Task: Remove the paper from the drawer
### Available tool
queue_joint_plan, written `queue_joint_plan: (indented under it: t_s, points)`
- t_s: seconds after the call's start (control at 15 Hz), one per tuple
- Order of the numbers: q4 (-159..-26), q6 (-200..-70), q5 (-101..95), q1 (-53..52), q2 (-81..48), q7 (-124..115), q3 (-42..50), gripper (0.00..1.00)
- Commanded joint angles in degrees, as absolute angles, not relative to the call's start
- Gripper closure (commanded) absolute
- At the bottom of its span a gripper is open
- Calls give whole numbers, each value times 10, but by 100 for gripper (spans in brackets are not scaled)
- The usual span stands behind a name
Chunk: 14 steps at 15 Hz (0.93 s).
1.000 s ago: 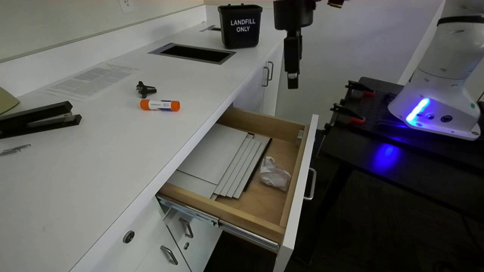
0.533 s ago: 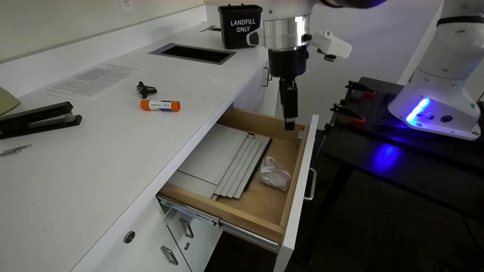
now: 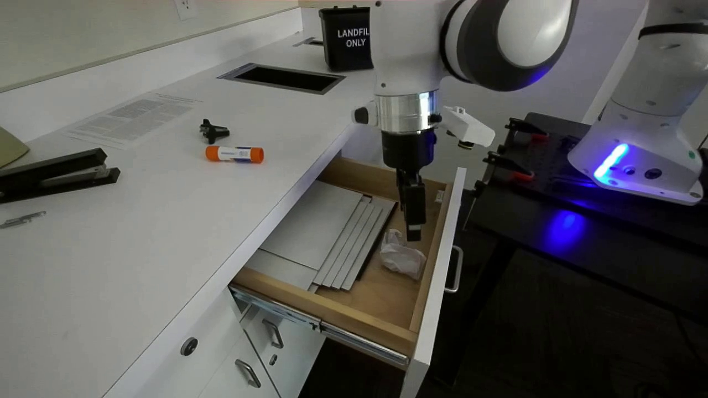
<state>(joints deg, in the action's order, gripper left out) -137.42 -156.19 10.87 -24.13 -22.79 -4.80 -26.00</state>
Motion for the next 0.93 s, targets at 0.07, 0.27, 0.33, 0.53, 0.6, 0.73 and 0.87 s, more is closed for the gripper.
queue_joint_plan:
  t_s: [0.07,0.27,0.33,0.53,0.6,0.73,0.87]
  points:
    - [-1345,-1578,131,-225,-286,-15,-287,0]
    - [-1340,-1587,113,-243,-302,-32,-272,0]
    - [-1340,-1590,104,-254,-304,-43,-262,0]
    - [-1338,-1597,87,-274,-314,-59,-245,0]
    - [-1338,-1599,80,-282,-318,-63,-238,0]
    - [-1338,-1615,64,-304,-320,-80,-219,0]
    - [-1337,-1632,42,-328,-323,-99,-198,0]
